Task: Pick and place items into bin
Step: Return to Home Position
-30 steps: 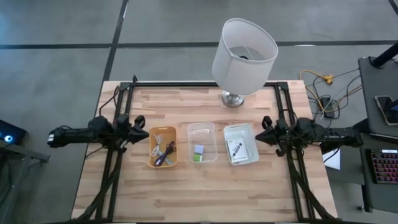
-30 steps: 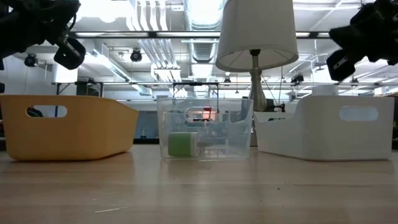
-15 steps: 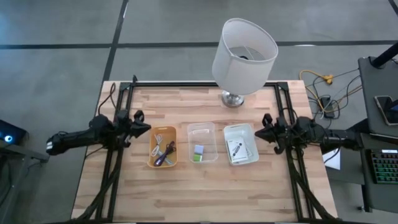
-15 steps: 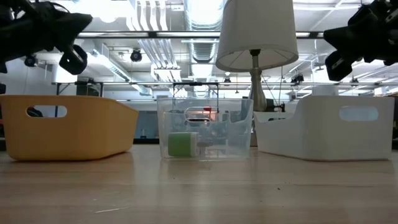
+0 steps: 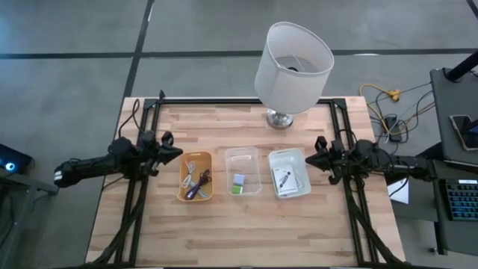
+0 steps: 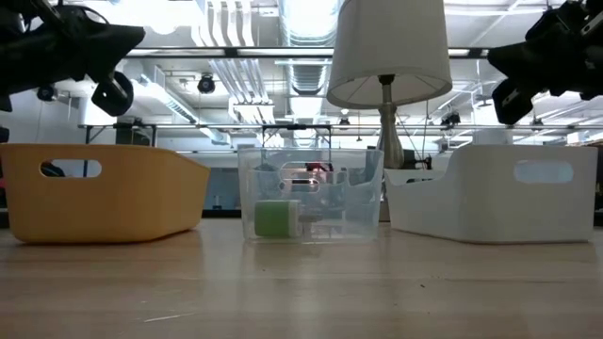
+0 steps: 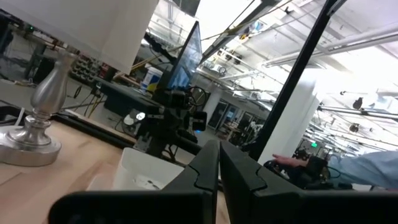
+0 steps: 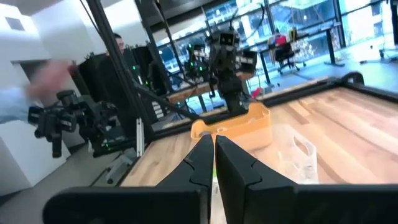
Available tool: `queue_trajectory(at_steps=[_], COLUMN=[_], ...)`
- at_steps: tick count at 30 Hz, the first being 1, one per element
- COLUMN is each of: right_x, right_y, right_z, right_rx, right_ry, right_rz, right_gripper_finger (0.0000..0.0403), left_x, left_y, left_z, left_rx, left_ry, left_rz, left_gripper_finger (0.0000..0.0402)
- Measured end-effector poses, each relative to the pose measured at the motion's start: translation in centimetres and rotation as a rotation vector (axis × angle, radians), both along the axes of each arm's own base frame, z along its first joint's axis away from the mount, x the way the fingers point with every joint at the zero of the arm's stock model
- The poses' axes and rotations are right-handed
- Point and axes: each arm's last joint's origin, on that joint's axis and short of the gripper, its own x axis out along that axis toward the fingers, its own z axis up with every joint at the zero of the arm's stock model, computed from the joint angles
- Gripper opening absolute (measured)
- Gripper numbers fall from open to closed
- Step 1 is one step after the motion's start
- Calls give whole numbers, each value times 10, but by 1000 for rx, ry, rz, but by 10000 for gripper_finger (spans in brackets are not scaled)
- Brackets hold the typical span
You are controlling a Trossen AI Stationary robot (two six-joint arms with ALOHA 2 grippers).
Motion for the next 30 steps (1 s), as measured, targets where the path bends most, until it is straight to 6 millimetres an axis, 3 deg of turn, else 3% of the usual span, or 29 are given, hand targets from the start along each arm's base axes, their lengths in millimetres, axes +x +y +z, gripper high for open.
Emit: queue_trajectory(at_steps=[17,23,30], right_x=[-1,0,-1], right_y=[19,16,19], right_z=[-4,-3,-4], right_rx=[-26,-312,-580], right_ry=[29,-10,-38], right_rz=[193,-5,-10], right_gripper_finger=[9,9,9], left_x=[2,2,2], left_y=[0,0,0], left_z=[-2,-2,-2], left_rx=[-4,-4,-4], left_ry=[22,24,24], left_rz=[0,0,0], left_gripper_finger=[0,0,0])
